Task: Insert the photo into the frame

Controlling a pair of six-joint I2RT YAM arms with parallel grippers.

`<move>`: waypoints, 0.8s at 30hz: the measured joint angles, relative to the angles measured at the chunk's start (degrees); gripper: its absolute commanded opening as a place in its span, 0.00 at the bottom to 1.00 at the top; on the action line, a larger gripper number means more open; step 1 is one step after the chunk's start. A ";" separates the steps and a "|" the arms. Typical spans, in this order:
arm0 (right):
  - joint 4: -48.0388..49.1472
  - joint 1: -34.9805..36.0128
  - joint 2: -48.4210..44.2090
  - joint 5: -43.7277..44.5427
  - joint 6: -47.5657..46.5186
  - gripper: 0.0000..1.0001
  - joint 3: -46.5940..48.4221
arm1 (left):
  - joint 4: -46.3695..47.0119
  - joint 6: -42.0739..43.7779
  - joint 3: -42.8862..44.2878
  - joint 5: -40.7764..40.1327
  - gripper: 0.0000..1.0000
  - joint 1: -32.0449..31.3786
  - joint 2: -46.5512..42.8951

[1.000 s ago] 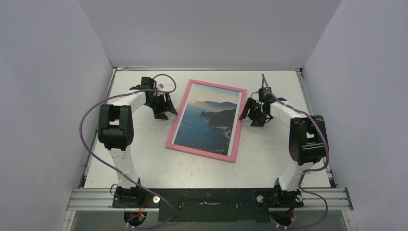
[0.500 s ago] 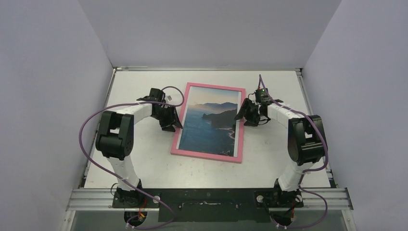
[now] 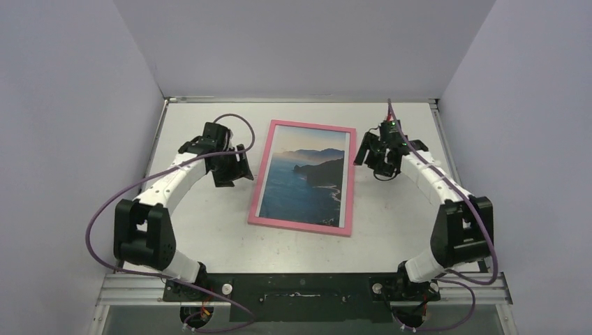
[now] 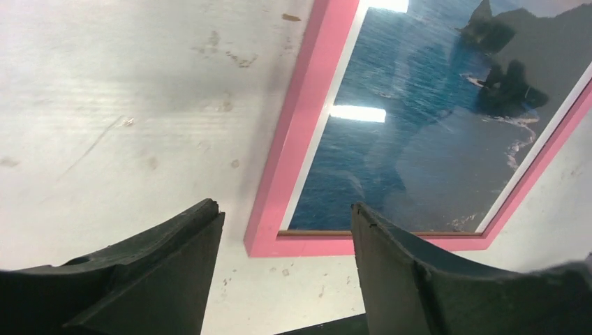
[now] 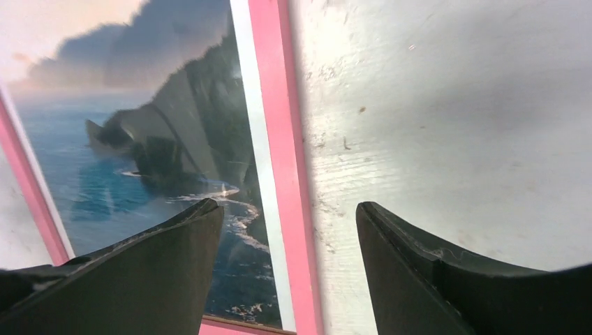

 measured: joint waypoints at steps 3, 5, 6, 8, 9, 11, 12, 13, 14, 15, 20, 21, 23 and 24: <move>-3.10 0.00 -7.30 5.18 -0.44 0.75 1.62 | -3.04 -0.22 0.11 -4.39 0.96 -0.15 -6.51; -4.90 0.00 -12.44 8.61 -0.46 0.82 2.03 | -4.52 -0.79 0.42 -6.82 0.97 -0.42 -11.67; -5.75 -0.02 -14.60 9.86 -0.57 0.84 2.03 | -5.25 -1.16 0.66 -8.09 0.97 -0.61 -14.43; -8.17 -0.02 -19.91 12.90 -0.79 0.89 1.97 | -6.16 -1.70 1.16 -10.27 0.97 -0.81 -19.47; -9.40 -0.02 -22.56 14.34 -0.87 0.91 1.97 | -6.73 -2.34 1.42 -11.58 0.97 -1.01 -22.10; -12.04 -0.02 -27.58 16.98 -1.05 0.93 2.05 | -7.78 -3.34 1.64 -14.23 0.97 -1.16 -27.32; -13.44 -0.02 -29.75 18.10 -1.09 0.94 2.16 | -8.39 -3.80 1.64 -15.39 0.97 -1.25 -29.75; -14.99 -0.02 -31.67 19.17 -1.09 0.95 2.40 | -9.09 -4.13 1.62 -16.48 0.97 -1.29 -32.00; -16.35 -0.02 -33.11 20.00 -1.09 0.96 2.67 | -9.64 -4.35 1.62 -17.31 0.97 -1.33 -33.75; -17.97 -0.02 -34.80 21.00 -1.07 0.97 3.10 | -10.43 -4.52 1.62 -18.32 0.97 -1.36 -35.82; -25.11 0.00 -43.39 25.92 -1.73 1.00 6.25 | -15.87 -4.98 1.86 -21.57 0.97 -1.36 -45.72; -26.03 0.00 -44.83 26.71 -1.90 1.00 6.91 | -17.51 -4.96 2.40 -22.05 0.97 -1.36 -47.50; -28.13 0.00 -47.76 28.35 -2.36 1.00 8.70 | -20.46 -4.94 4.35 -22.99 0.97 -1.36 -50.21; -29.42 0.00 -49.29 28.98 -2.62 1.00 9.88 | -22.21 -4.92 6.14 -23.45 0.97 -1.36 -51.65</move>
